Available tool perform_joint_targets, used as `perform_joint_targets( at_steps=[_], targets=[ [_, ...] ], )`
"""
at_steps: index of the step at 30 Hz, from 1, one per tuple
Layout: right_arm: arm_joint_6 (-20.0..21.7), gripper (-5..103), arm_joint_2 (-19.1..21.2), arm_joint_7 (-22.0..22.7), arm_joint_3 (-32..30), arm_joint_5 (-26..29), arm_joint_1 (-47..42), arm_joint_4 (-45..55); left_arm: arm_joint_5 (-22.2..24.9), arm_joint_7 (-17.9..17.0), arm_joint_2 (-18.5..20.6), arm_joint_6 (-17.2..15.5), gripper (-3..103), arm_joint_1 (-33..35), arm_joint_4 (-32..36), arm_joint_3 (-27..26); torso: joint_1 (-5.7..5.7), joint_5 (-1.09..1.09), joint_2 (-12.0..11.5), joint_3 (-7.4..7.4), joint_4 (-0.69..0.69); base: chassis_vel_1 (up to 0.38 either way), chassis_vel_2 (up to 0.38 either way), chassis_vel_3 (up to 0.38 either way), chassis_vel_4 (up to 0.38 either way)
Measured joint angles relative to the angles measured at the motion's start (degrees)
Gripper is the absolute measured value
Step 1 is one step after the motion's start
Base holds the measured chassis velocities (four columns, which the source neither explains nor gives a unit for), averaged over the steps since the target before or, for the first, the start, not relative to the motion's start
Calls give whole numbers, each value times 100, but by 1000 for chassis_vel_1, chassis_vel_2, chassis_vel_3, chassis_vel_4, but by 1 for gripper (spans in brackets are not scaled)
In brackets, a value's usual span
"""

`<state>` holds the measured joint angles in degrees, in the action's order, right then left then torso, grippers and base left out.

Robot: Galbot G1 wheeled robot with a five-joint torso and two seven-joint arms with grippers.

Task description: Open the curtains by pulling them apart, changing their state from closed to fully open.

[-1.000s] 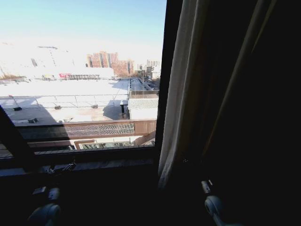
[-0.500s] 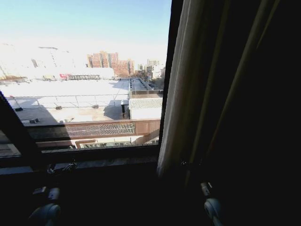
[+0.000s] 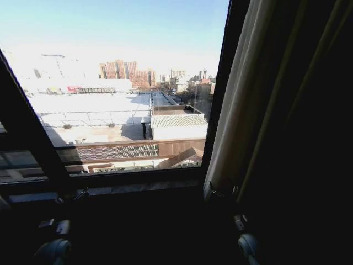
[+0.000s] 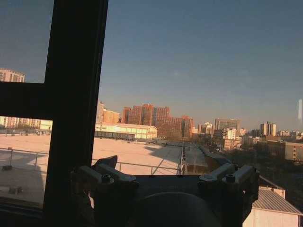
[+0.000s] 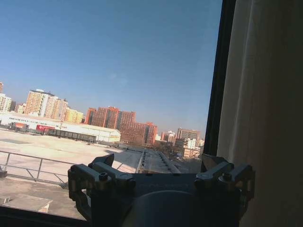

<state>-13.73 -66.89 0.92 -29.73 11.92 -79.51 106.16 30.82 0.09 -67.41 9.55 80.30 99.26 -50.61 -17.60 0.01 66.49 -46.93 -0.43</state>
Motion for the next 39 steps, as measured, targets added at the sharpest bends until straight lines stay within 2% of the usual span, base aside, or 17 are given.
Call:
perform_joint_targets(
  at_steps=[13,17,21,26,29,32,39],
  targets=[
    [-27,100,28,51,18,21,94,-182,0,0,0,0,100,0,-1,0,1,0,0,0,0,405,307,-404,-301],
    [215,100,48,363,61,76,265,-201,0,0,0,0,100,0,0,-1,1,-1,1,1,1,355,315,-365,-313],
    [459,100,92,462,62,71,285,-138,0,-1,0,0,100,0,-1,-2,1,0,1,1,0,302,276,-313,-288],
    [710,100,107,435,108,163,215,44,0,-2,1,0,100,0,-1,-2,0,-6,1,1,1,82,100,-103,-101],
    [848,100,112,401,150,245,194,167,0,-1,-1,0,100,0,-1,-1,1,2,0,0,-2,0,0,0,0],
    [868,100,118,395,161,300,198,185,0,1,-2,0,100,0,0,0,1,5,1,0,-3,-17,-8,13,17],
    [853,100,119,392,172,369,188,203,0,1,-2,0,100,0,-1,1,1,-4,0,0,0,-21,-23,20,21]
  ],
)
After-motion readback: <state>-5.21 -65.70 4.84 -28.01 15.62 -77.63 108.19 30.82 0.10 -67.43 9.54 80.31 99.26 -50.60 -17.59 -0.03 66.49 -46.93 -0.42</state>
